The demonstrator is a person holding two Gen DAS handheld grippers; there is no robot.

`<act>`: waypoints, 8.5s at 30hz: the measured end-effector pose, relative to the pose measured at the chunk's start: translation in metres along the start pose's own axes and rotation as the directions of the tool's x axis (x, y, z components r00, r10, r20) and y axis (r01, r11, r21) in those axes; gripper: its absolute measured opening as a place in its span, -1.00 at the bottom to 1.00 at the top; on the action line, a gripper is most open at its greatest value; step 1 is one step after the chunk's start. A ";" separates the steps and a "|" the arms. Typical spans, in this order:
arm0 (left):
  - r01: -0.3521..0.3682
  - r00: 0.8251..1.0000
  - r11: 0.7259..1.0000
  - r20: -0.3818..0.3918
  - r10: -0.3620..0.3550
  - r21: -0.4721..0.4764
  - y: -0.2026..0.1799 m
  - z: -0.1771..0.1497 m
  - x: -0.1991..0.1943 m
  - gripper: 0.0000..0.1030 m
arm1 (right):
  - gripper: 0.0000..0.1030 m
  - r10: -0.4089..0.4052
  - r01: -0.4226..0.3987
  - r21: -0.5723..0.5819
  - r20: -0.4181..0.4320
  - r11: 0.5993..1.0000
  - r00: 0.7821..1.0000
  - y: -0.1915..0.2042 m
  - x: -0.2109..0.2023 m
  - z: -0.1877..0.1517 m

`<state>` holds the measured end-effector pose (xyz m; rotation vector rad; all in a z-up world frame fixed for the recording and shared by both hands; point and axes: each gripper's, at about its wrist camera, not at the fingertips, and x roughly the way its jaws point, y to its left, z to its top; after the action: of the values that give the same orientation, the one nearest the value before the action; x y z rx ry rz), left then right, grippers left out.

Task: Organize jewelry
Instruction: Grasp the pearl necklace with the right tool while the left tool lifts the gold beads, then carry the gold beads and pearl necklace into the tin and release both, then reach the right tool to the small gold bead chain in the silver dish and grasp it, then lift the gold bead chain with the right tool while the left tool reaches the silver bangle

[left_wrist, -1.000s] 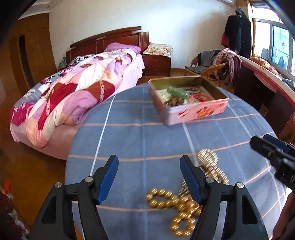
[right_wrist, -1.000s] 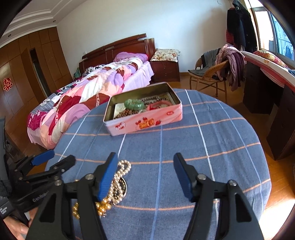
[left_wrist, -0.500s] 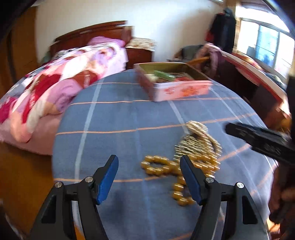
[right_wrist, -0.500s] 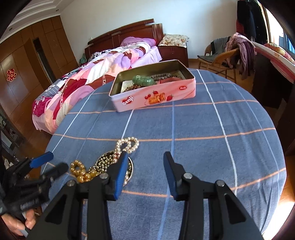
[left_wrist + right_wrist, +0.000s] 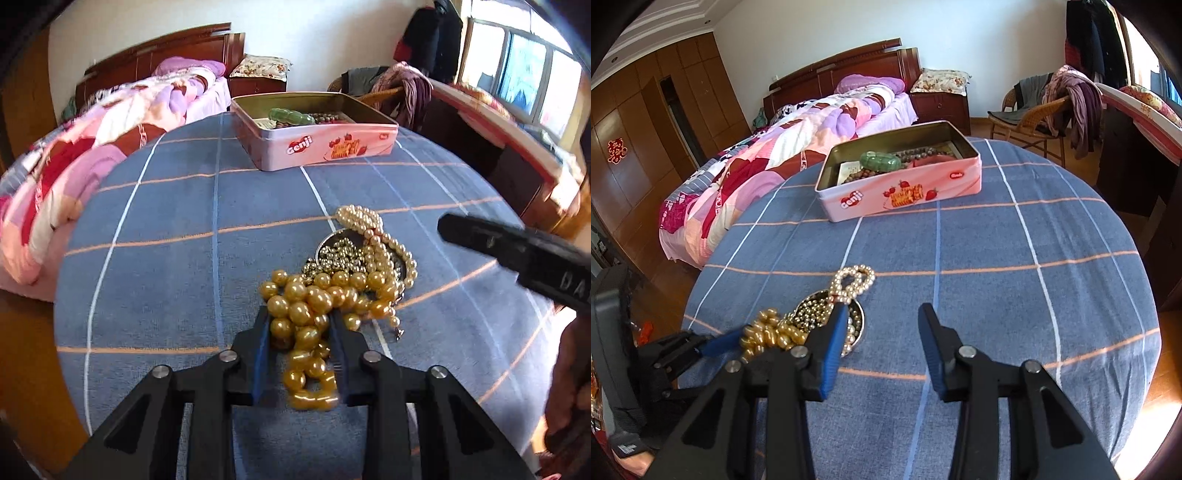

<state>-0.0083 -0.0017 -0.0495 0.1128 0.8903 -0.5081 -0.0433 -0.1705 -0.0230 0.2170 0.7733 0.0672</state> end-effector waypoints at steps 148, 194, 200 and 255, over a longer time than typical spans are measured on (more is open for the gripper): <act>-0.081 0.977 0.993 0.188 0.097 -0.089 0.006 0.193 0.086 0.49 | 0.26 -0.029 -0.001 0.124 0.238 0.992 0.971 -0.064 0.082 0.146; -0.283 0.953 0.952 0.075 0.292 -0.114 0.023 0.025 -0.010 0.50 | -0.33 0.022 -0.021 -0.022 0.047 1.000 0.999 0.003 0.006 0.015; -0.298 0.949 0.948 0.078 0.307 -0.109 0.033 0.014 -0.020 0.50 | -0.31 0.091 -0.094 -0.098 -0.034 0.991 0.995 0.031 0.021 0.006; 0.027 0.998 0.999 -0.053 -0.025 0.034 -0.051 0.037 0.042 0.55 | -0.75 0.015 -0.017 0.036 0.069 0.999 0.997 -0.024 -0.006 0.035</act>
<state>0.0164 -0.0735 -0.0524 0.1472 0.9355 -0.5474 -0.0237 -0.2010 0.0002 0.2589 0.7042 0.0607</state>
